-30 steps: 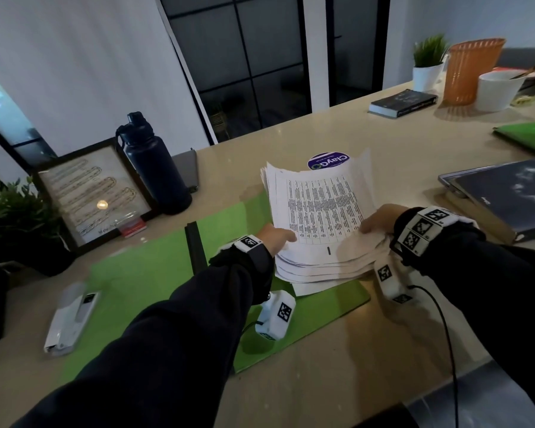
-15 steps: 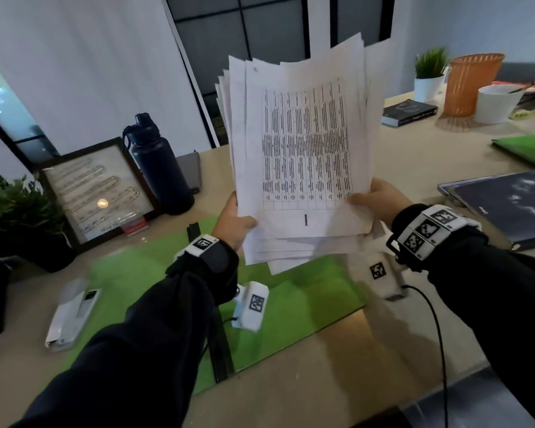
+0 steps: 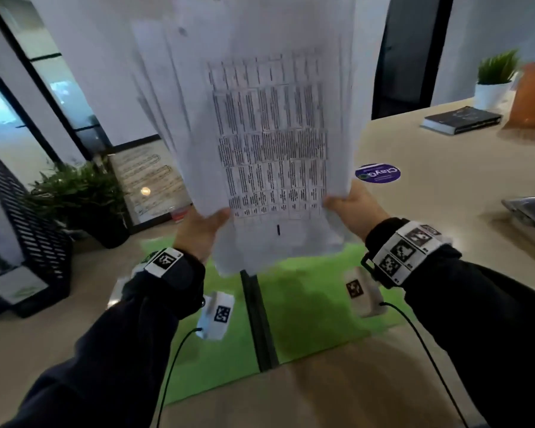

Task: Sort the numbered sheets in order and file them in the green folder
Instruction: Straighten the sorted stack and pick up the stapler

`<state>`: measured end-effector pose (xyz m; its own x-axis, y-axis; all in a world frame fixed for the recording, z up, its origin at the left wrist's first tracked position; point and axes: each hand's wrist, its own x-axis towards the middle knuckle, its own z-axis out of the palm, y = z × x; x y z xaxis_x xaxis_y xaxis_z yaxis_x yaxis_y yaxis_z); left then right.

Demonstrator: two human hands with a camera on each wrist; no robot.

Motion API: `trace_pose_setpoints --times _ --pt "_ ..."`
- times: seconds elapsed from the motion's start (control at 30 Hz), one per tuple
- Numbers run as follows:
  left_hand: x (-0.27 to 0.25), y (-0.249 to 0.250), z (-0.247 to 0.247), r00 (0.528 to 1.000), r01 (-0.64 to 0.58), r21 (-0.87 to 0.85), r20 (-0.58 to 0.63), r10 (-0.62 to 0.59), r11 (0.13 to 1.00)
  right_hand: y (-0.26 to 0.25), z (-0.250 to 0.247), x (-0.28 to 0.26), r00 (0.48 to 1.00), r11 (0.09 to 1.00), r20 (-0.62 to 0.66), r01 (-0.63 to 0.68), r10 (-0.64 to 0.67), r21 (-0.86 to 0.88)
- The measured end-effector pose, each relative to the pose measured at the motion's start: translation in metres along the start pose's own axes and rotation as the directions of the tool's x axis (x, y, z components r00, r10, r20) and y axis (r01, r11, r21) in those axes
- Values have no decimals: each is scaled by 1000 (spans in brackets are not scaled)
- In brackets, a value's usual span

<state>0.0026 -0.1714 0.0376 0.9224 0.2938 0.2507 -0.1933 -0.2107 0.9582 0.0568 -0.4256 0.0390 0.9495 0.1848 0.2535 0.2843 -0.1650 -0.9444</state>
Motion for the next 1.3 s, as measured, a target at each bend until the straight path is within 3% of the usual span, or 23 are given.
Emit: trace_pose_setpoints --times 0.17,0.37,0.6,0.83,0.93,1.0,1.1,1.2,1.3 --pt "4 17 -14 988 -69 -84 133 80 994 -16 2 4 993 990 75 81 -90 119" --pt "11 36 -11 987 -132 -213 64 149 968 -37 -13 19 991 906 72 75 -115 417" --pt "26 56 -19 986 -163 -331 -89 141 929 -65 -27 44 986 885 93 84 -141 458" --pt "44 92 -17 963 -266 -197 -105 250 944 -98 -17 70 974 932 84 171 -208 320" --pt "51 88 -23 985 -167 -144 -69 159 975 -89 -16 75 977 918 114 127 -182 375" --pt "54 75 -21 997 -75 -8 -29 75 997 -79 -10 77 972 940 165 104 -165 324" --pt "51 61 -12 983 -52 162 -168 80 985 -63 -1 77 984 964 127 87 -122 251" --pt "49 64 -10 947 -20 19 -322 25 1000 -47 0 79 998 966 -9 60 -60 252" --pt "51 73 -14 900 -39 -278 -427 -87 960 -25 -4 70 999 976 -49 -1 11 217"
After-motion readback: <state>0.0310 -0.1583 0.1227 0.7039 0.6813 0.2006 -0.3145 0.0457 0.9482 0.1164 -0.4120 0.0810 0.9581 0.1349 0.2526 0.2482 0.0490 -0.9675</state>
